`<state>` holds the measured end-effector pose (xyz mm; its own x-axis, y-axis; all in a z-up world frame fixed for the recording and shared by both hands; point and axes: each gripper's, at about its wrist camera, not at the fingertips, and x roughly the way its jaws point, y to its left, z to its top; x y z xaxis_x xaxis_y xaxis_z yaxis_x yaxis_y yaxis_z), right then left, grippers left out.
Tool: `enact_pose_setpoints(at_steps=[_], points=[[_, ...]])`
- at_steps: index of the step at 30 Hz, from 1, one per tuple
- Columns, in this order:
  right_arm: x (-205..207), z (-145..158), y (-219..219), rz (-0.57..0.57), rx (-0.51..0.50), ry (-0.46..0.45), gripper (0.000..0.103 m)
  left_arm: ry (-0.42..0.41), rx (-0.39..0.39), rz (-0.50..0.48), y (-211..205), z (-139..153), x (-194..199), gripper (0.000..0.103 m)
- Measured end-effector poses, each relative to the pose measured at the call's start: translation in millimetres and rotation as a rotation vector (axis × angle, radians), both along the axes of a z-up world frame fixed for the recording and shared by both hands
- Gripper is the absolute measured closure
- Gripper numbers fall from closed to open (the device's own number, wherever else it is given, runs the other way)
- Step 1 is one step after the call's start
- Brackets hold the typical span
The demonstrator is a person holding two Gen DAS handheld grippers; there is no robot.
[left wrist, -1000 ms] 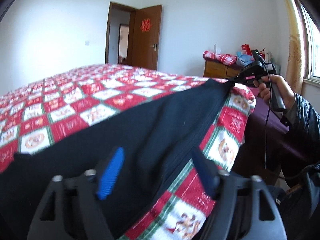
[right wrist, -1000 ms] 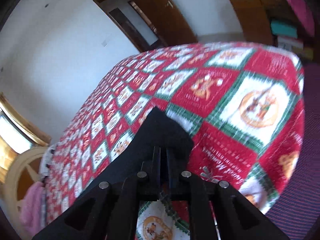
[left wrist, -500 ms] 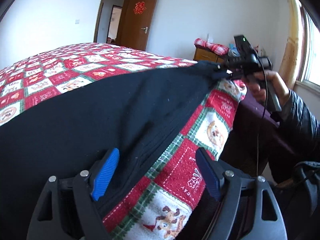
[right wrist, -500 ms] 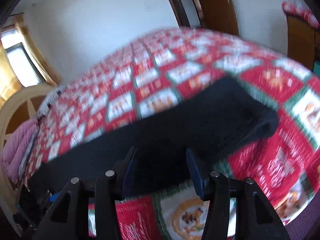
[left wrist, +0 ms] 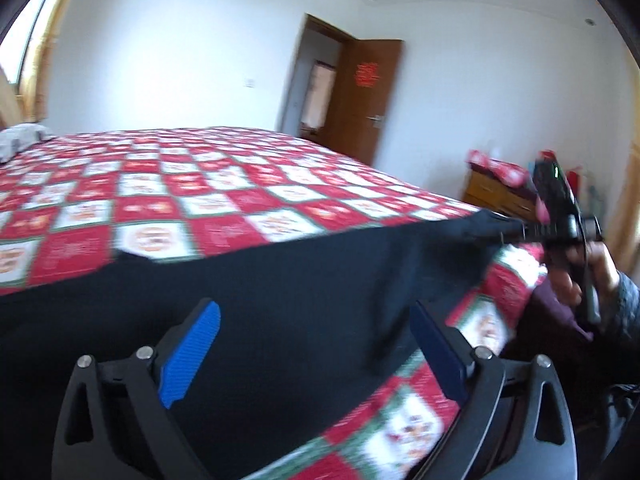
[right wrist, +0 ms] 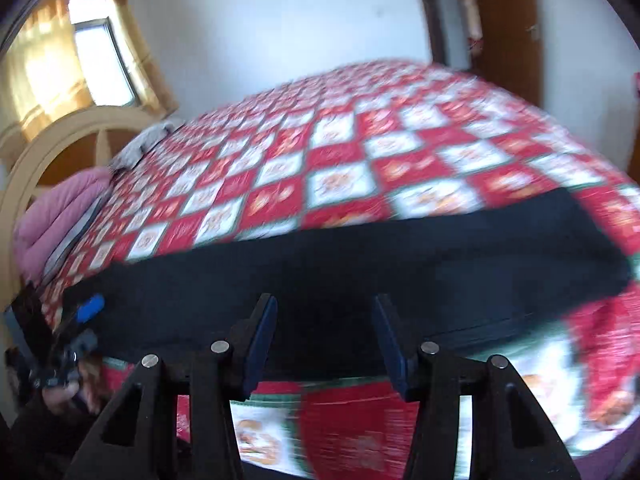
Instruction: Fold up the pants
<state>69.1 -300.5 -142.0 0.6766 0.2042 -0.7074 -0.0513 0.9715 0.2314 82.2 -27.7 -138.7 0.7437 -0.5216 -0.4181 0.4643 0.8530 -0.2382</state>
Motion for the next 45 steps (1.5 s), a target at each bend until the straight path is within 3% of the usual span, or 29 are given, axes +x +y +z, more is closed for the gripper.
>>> enact_pose_setpoints(at_steps=[3, 6, 10, 13, 19, 23, 26, 30, 33, 36, 42, 45], points=[[11.1, -33.2, 9.1, -0.023, 0.008, 0.150, 0.051, -0.010, 0.049, 0.121, 23.9, -1.9, -2.1, 0.004], [6.8, -25.7, 17.3, -0.041, -0.044, 0.145, 0.051, -0.003, 0.084, 0.206, 41.5, -10.7, -0.5, 0.002], [17.5, 2.7, 49.8, 0.079, 0.116, 0.070, 0.051, 0.047, 0.037, 0.225, 55.9, -27.0, 5.0, 0.002], [45.4, 8.9, 91.9, 0.216, 0.223, 0.092, 0.052, 0.067, 0.013, 0.222, 57.1, -37.1, 6.2, 0.002], [119.4, 1.6, 216.6, 0.437, 0.332, 0.212, 0.055, 0.065, -0.015, 0.220, 61.2, -42.4, -1.1, 0.002], [148.0, -5.3, 279.0, 0.499, 0.304, 0.264, 0.058, 0.057, -0.036, 0.239, 65.7, -41.1, -3.8, 0.002], [167.2, -15.2, 303.5, 0.506, 0.275, 0.296, 0.058, 0.031, -0.031, 0.325, 73.5, -36.8, -8.9, 0.002], [183.9, -31.8, 317.9, 0.518, 0.286, 0.366, 0.058, 0.058, -0.043, 0.397, 86.9, -41.2, -4.7, 0.000], [188.6, -42.7, 327.6, 0.549, 0.312, 0.413, 0.083, 0.052, -0.033, 0.398, 85.2, -42.0, -4.2, 0.000], [190.7, -46.7, 335.5, 0.564, 0.338, 0.424, 0.096, 0.051, -0.014, 0.402, 82.9, -43.6, -4.0, 0.000], [188.1, -32.0, 329.3, 0.523, 0.377, 0.323, 0.098, 0.050, 0.007, 0.405, 80.5, -44.7, -5.1, 0.000], [193.9, -47.7, 335.3, 0.466, 0.207, 0.306, 0.098, 0.050, 0.033, 0.410, 77.9, -45.2, -3.7, 0.000]])
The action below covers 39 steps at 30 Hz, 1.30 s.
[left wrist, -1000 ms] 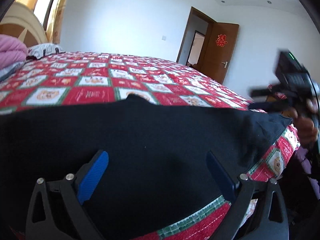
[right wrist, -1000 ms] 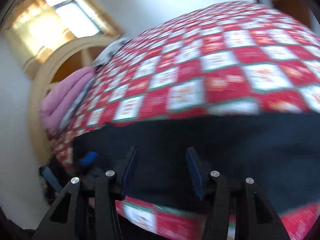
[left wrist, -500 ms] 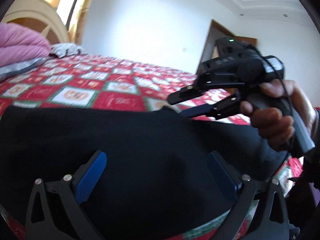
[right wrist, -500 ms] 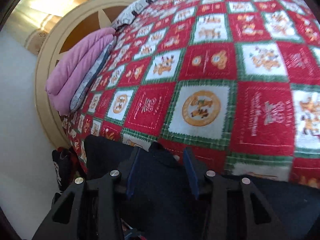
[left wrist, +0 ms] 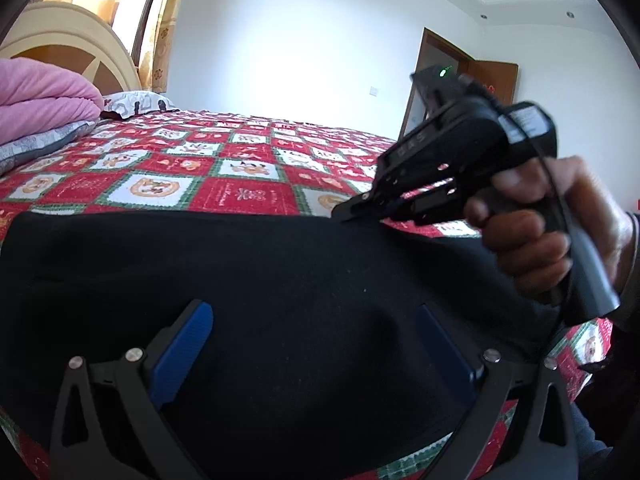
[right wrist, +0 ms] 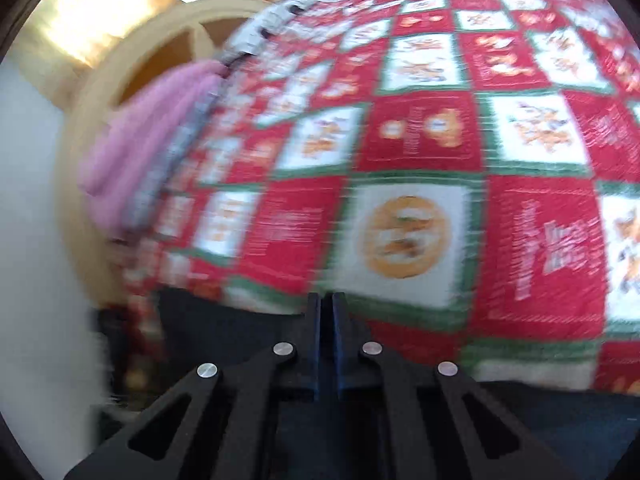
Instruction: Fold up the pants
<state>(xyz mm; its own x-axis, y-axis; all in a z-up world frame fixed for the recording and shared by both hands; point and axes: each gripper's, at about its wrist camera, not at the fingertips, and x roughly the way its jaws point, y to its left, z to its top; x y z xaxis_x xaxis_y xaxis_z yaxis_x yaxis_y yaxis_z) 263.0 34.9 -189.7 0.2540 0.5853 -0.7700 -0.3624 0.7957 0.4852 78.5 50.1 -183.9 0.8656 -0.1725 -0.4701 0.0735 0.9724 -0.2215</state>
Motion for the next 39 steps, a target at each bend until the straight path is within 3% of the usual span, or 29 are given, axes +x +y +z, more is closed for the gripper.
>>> enact_pose_setpoints(at_steps=[2, 3, 4, 6, 9, 14, 17, 20, 23, 29, 32, 39], points=[[2.6, -5.7, -5.0, -0.016, 0.054, 0.014, 0.097, 0.000, -0.002, -0.001, 0.8, 0.1, -0.6, 0.000], [1.9, -4.6, -8.3, -0.018, 0.065, 0.015, 0.092, 0.000, -0.004, -0.001, 1.2, 0.3, -0.4, 0.000], [-0.7, -2.4, -11.7, -0.020, 0.066, 0.020, 0.077, 0.000, -0.006, -0.001, 1.4, 0.2, -0.4, 0.000], [-11.6, 7.2, -22.7, -0.025, 0.053, -0.007, 0.063, 0.001, -0.004, 0.000, 1.1, 0.3, -0.2, 0.000], [-36.6, 26.0, -49.5, -0.055, 0.007, -0.093, 0.063, 0.003, 0.004, 0.004, 0.0, 0.3, 0.5, 0.000], [-97.2, 38.4, -96.0, -0.150, -0.265, -0.274, 0.063, 0.004, 0.008, 0.006, -0.9, -0.2, -0.5, 0.000], [-125.9, 26.3, -109.2, -0.143, -0.361, -0.305, 0.062, 0.007, 0.019, 0.009, -1.9, -0.2, -0.5, 0.000], [-140.3, 2.5, -122.8, -0.144, -0.439, -0.280, 0.062, 0.009, 0.026, 0.010, -2.2, -0.3, -0.2, 0.000], [-156.9, -5.5, -133.0, -0.132, -0.435, -0.322, 0.062, 0.012, 0.035, 0.013, -3.6, 0.0, 0.1, 0.000], [-168.0, -4.3, -135.2, -0.090, -0.462, -0.294, 0.061, 0.016, 0.041, 0.017, -4.3, 1.3, -1.3, 0.000], [-177.2, 1.4, -150.9, -0.093, -0.391, -0.273, 0.061, 0.013, 0.021, 0.023, -3.7, 4.0, -4.3, 0.000], [-184.2, 35.1, -241.0, -0.324, -0.212, -0.312, 0.061, 0.001, -0.008, 0.047, 0.7, 5.7, -9.1, 0.000]])
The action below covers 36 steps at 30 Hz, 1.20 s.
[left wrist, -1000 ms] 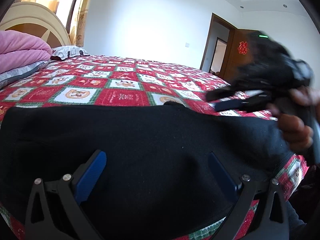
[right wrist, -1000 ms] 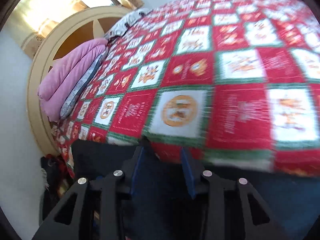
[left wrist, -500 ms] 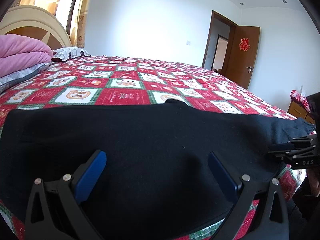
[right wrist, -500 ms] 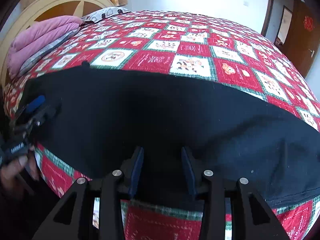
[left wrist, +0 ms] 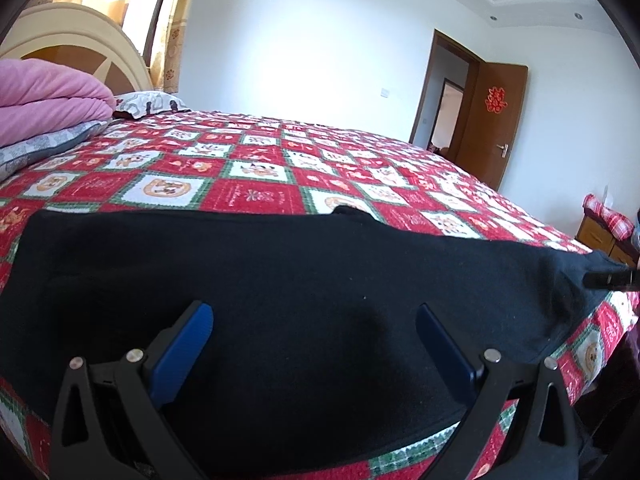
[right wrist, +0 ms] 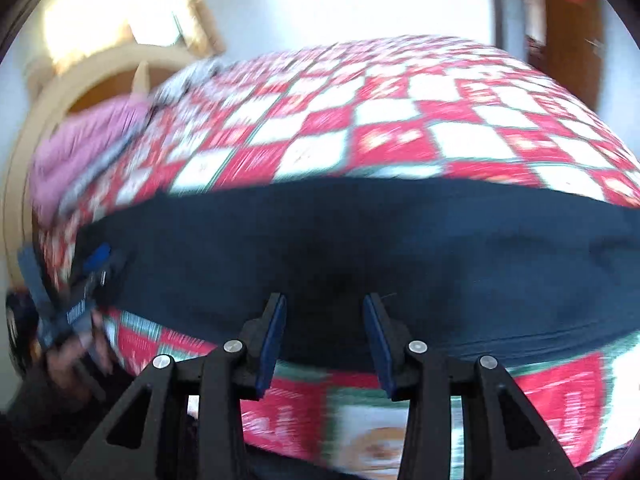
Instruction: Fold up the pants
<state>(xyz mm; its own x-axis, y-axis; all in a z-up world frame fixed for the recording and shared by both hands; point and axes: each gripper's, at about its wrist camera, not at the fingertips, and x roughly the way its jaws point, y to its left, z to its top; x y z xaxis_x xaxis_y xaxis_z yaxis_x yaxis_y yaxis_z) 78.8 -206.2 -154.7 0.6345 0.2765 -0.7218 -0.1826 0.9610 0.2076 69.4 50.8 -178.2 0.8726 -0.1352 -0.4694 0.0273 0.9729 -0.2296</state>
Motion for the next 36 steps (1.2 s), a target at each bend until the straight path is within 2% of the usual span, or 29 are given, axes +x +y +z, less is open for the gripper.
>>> enact_pose_setpoints(at_steps=[6, 10, 12, 14, 17, 20, 25, 28, 32, 36], points=[[-6.3, 41.5, -115.8, -0.289, 0.161, -0.121, 0.061, 0.003, -0.022, 0.018, 5.0, -0.2, -6.4, 0.000], [-29.1, 56.9, -198.1, -0.521, 0.273, -0.180, 0.061, -0.005, -0.026, 0.031, 6.7, 1.8, -13.1, 0.000], [-43.3, 56.5, -239.3, -0.640, 0.312, -0.177, 0.061, -0.008, -0.026, 0.037, 7.2, 2.7, -17.0, 0.000], [-53.9, 52.4, -271.9, -0.708, 0.371, -0.136, 0.061, -0.005, -0.026, 0.043, 8.0, 3.2, -19.0, 0.000], [-67.1, 49.8, -298.7, -0.719, 0.513, -0.105, 0.061, 0.002, -0.031, 0.047, 9.6, 2.4, -19.1, 0.000], [-61.3, 51.4, -302.3, -0.628, 0.576, -0.037, 0.061, 0.008, -0.034, 0.046, 10.2, 1.5, -18.3, 0.000], [-47.6, 38.6, -287.7, -0.611, 0.542, 0.039, 0.061, 0.013, -0.035, 0.041, 10.4, 0.9, -18.8, 0.000], [-44.5, 21.3, -288.3, -0.632, 0.570, 0.022, 0.062, 0.021, -0.035, 0.040, 10.6, 0.0, -18.1, 0.000], [-49.2, 25.2, -289.9, -0.634, 0.567, 0.006, 0.062, 0.035, -0.038, 0.041, 10.9, -2.0, -15.5, 0.000], [-45.3, 23.4, -288.7, -0.593, 0.589, 0.072, 0.062, 0.036, -0.038, 0.041, 10.9, -2.4, -15.8, 0.000]])
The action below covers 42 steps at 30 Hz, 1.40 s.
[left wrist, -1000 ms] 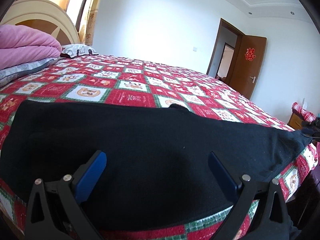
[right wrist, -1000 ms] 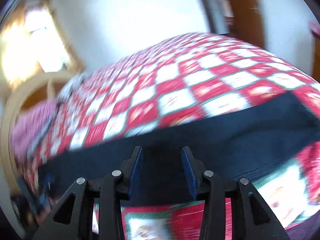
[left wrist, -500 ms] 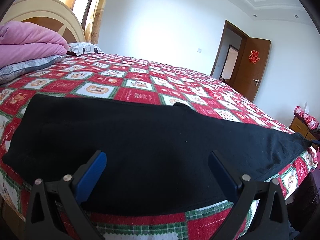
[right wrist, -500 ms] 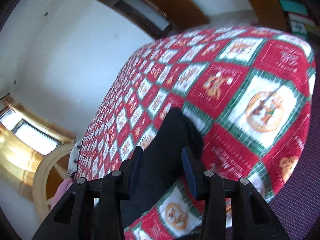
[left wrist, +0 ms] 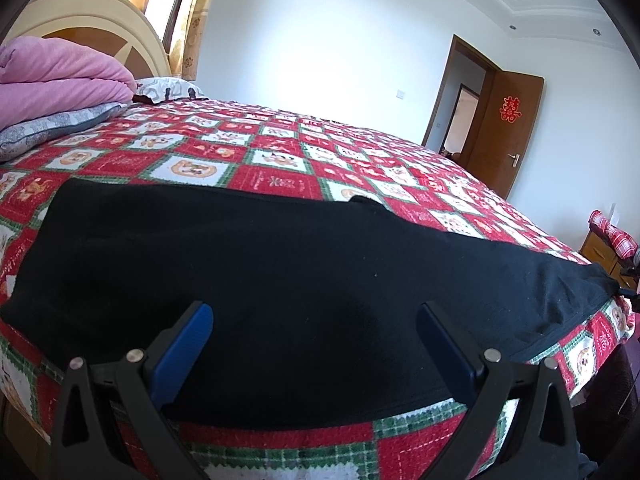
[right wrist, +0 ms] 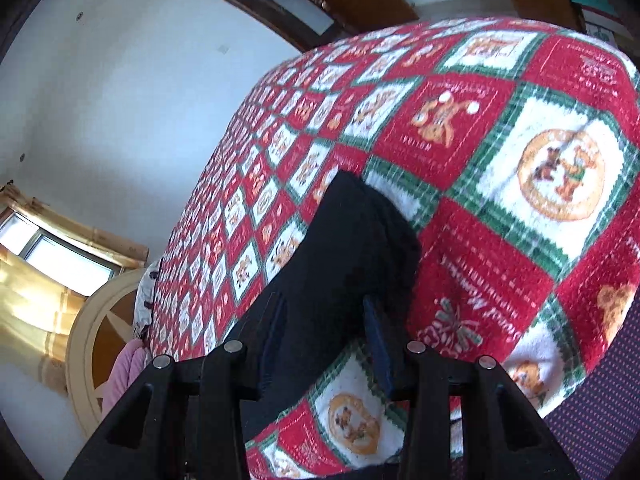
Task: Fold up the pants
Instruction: 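Close the right gripper on the pants edge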
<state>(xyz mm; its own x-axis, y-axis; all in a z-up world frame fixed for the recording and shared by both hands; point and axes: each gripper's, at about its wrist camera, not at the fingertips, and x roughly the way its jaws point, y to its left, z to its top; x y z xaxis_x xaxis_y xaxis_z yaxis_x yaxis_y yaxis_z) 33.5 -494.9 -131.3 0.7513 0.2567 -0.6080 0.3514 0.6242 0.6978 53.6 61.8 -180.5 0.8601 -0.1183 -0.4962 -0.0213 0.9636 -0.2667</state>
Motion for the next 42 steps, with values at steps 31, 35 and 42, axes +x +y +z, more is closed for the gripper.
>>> enact_pose_setpoints(at_steps=[31, 35, 42], points=[[-12.1, 14.6, -26.4, -0.141, -0.238, 0.032, 0.059, 0.020, 0.010, -0.003, -3.1, -1.4, 0.3, 0.000], [-7.7, -5.4, -35.6, -0.115, -0.055, -0.036, 0.059, 0.019, 0.009, -0.003, -3.1, -1.5, 0.2, 0.000], [-3.1, -14.3, -27.3, -0.123, -0.003, -0.100, 0.059, 0.015, 0.001, -0.005, -2.4, -0.6, -1.2, 0.000]])
